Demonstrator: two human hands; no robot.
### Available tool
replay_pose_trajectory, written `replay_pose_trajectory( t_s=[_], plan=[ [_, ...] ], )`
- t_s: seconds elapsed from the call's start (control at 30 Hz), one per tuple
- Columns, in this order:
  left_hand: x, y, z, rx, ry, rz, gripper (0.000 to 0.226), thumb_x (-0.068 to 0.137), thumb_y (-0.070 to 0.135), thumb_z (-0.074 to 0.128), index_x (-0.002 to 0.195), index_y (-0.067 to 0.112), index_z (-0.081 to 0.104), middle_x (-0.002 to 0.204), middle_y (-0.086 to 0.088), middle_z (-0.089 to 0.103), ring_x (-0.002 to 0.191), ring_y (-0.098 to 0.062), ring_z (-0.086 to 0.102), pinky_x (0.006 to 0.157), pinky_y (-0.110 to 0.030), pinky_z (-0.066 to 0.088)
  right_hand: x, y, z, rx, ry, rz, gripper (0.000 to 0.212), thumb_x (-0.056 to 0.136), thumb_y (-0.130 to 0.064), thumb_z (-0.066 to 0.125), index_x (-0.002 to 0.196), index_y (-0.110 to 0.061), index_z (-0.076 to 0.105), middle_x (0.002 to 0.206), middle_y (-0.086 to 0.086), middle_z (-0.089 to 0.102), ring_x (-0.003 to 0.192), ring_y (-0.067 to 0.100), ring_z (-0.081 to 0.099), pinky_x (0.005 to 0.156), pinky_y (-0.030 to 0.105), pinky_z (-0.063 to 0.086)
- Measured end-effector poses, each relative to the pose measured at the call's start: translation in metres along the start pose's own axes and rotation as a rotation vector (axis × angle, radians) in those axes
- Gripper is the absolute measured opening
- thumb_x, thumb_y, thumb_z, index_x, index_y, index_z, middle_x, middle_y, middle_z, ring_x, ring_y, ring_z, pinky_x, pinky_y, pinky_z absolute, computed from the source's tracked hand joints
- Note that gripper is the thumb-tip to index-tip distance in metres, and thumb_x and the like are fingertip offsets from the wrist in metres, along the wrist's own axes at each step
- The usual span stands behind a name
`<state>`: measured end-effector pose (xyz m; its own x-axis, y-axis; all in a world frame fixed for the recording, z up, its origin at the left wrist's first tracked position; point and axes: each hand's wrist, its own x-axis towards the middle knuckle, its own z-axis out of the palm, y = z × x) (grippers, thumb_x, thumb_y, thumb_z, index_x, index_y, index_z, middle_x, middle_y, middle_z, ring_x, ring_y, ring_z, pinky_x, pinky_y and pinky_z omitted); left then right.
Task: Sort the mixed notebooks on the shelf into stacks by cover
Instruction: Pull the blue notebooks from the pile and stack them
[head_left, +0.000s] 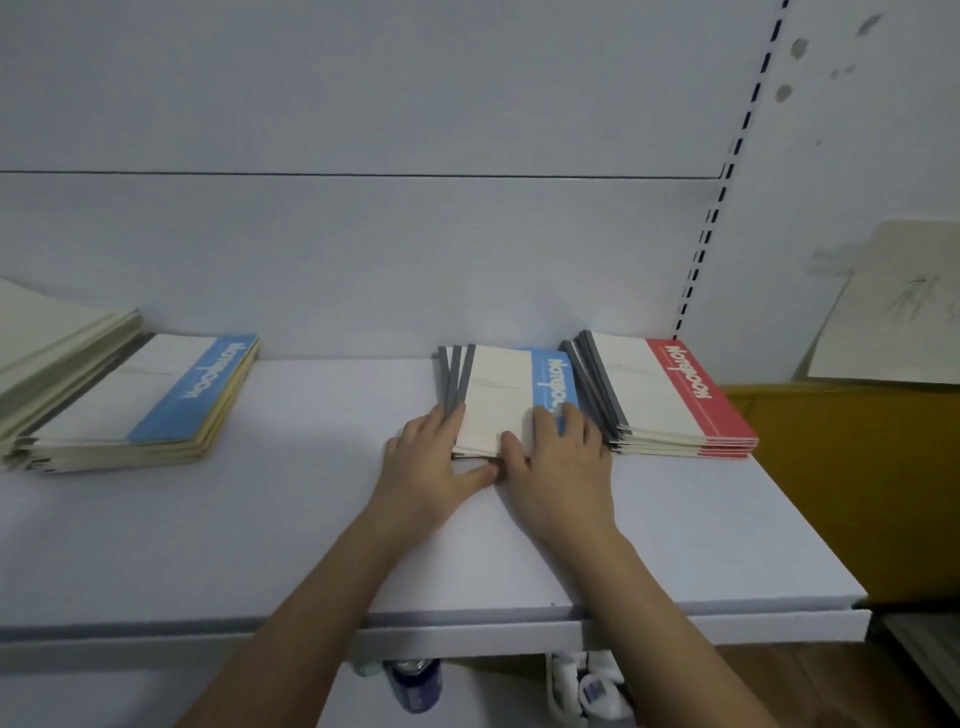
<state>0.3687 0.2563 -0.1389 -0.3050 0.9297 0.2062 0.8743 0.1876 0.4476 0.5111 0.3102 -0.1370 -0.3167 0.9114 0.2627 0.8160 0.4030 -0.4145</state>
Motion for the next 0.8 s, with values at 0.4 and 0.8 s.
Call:
replay_pose_trajectory(
  t_s=[0.4,0.8],
  plan=[
    [-0.002,0.004,-0.013,-0.145,-0.063,-0.007,0.059,0.092,0.038,0.057,0.146,0.028,0.034,0.132,0.008,0.050,0.120,-0.017,0.046,0.103,-0.037,0.034,0.013,0.017,-0.002,0.209,-0.044,-0.112,0.044,0.100,-0.034,0.048,0.136,-0.010,0.047,0.150,0.010,0.034,0.131,0.030,0.028,0.107,0.035,0.025],
    [0.001,-0.002,-0.008,-0.240,-0.058,-0.043,0.064,0.081,0.050,0.048,0.143,0.039,0.034,0.129,0.014,0.059,0.115,-0.017,0.054,0.100,-0.043,0.042,0.012,0.012,0.002,0.222,0.033,-0.023,0.044,0.096,-0.040,0.052,0.124,-0.006,0.048,0.135,0.012,0.041,0.120,0.027,0.032,0.095,0.034,0.031]
  ],
)
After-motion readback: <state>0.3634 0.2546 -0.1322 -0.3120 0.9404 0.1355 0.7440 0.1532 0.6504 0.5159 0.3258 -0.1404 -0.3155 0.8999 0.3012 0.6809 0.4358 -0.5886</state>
